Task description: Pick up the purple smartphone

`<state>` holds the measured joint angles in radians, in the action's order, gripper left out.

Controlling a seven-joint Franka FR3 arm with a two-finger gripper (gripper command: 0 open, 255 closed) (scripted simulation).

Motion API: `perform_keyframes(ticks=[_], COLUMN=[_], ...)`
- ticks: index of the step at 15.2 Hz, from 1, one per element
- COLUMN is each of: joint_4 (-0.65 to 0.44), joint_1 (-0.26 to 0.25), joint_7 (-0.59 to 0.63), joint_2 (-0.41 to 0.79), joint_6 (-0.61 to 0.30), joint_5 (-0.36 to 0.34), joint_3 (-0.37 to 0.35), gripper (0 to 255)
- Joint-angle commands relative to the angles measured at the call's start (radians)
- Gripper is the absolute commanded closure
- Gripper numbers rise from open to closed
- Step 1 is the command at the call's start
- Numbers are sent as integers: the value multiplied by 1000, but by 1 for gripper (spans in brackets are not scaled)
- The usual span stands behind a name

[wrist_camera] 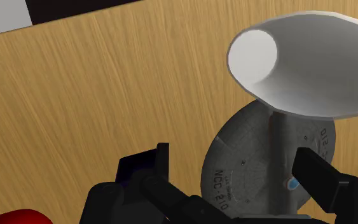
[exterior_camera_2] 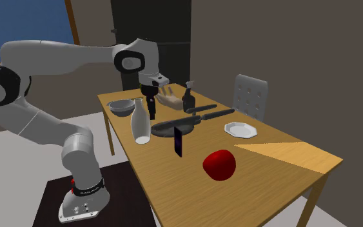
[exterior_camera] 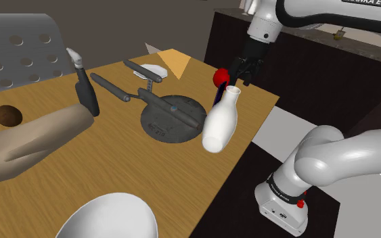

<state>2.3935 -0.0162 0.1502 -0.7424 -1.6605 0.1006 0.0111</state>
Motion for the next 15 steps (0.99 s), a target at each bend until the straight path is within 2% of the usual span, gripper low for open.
perform_keyframes(ticks=[1, 12, 15], joint_4=[0, -120, -85], joint_1=[0, 57, 58], joint_7=[0, -112, -112], joint_2=[0, 342, 347], joint_6=[0, -219, -260], joint_5=[0, -138, -138], joint_3=[0, 62, 63], gripper=[0, 0, 0])
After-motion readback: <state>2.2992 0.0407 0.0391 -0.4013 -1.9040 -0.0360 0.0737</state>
